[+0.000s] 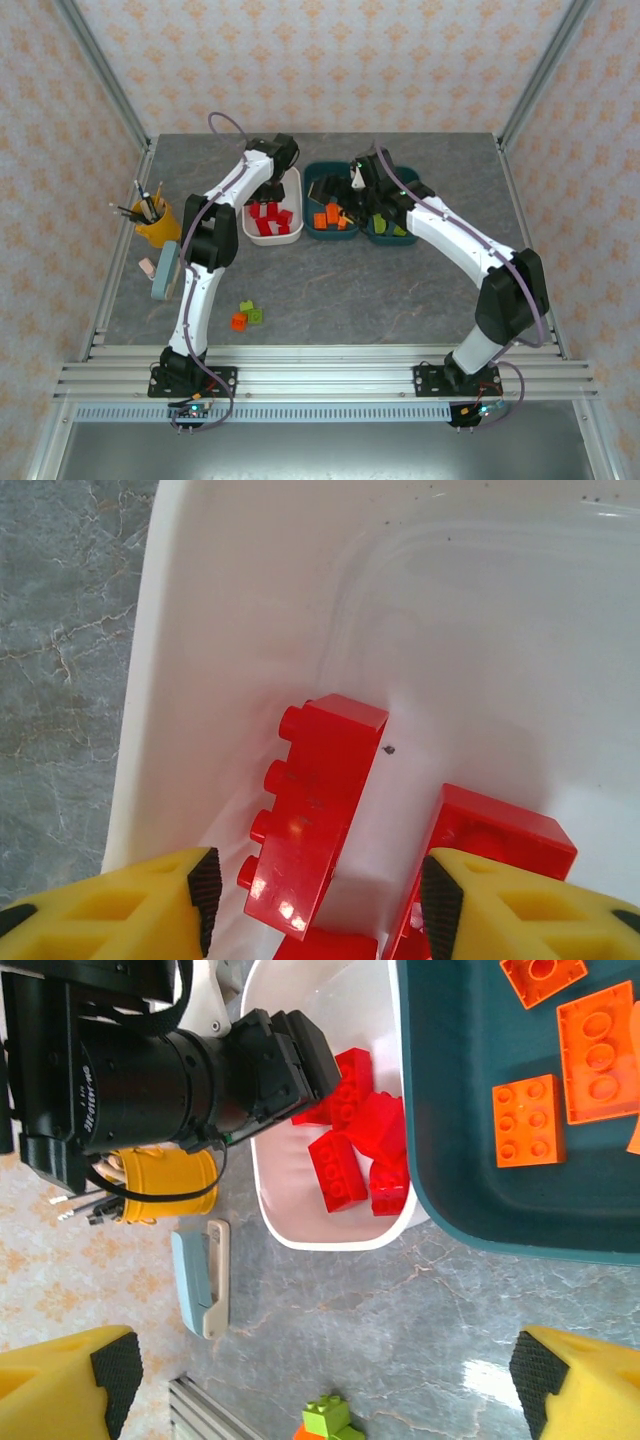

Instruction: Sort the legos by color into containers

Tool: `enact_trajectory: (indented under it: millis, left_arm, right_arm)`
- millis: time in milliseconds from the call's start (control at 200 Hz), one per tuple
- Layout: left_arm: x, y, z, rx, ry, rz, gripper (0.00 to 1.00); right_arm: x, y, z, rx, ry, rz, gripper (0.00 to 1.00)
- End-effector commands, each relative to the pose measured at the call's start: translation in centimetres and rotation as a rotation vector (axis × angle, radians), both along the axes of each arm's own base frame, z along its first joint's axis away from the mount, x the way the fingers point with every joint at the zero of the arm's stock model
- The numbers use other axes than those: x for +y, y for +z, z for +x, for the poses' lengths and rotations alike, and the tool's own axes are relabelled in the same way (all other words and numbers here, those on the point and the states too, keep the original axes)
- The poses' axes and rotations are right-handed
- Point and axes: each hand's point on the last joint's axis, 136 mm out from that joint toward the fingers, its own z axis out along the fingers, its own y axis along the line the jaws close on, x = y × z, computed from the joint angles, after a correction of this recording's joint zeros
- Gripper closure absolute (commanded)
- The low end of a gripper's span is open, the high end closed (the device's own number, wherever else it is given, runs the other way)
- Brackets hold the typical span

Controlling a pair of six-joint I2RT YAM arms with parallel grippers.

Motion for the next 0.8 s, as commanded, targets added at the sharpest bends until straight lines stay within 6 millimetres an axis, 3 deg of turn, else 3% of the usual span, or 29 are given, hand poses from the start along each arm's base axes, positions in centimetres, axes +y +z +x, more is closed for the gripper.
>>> enact_trajectory:
  millis: [0,100,195,305,370,480,600,796]
  left_arm:
    - [0.2,5.5,0.1,-0.105,0.010,-0.014,0.39]
    - [-0.4,9.4,-0.1,-0.187,0.004,-0.048,0.34]
    - [-0.2,13.5,-1.4,-0.263,0.012,-0.075,0.28]
    - [0.6,16.9,-4.6,-0.329,0.029,-0.112,0.22]
    - [1.5,19.5,-7.6,-0.387,0.043,-0.133,0.20]
    - [3.4,21.0,-13.4,-0.448,0.077,-0.161,0.18]
    - [5.4,20.5,-19.8,-0.484,0.119,-0.191,0.17]
    - [7.4,19.0,-28.9,-0.579,0.137,-0.288,0.17]
  right_arm:
    - [-1.2,1.8,-1.1,-0.077,0.043,-0.061,0.06]
    - [-1.2,1.2,-2.5,-0.111,0.119,-0.177,0.08]
    - [0.2,0.2,-4.6,-0.132,0.219,-0.273,0.10]
    - [3.2,-1.6,-7.5,-0.144,0.340,-0.340,0.12]
    - [5.5,-2.7,-9.5,-0.148,0.413,-0.372,0.12]
    - [9.6,-5.0,-13.0,-0.121,0.526,-0.423,0.12]
    - [13.4,-7.9,-15.9,-0.052,0.595,-0.471,0.12]
    - [16.5,-11.9,-17.2,0.048,0.555,-0.560,0.14]
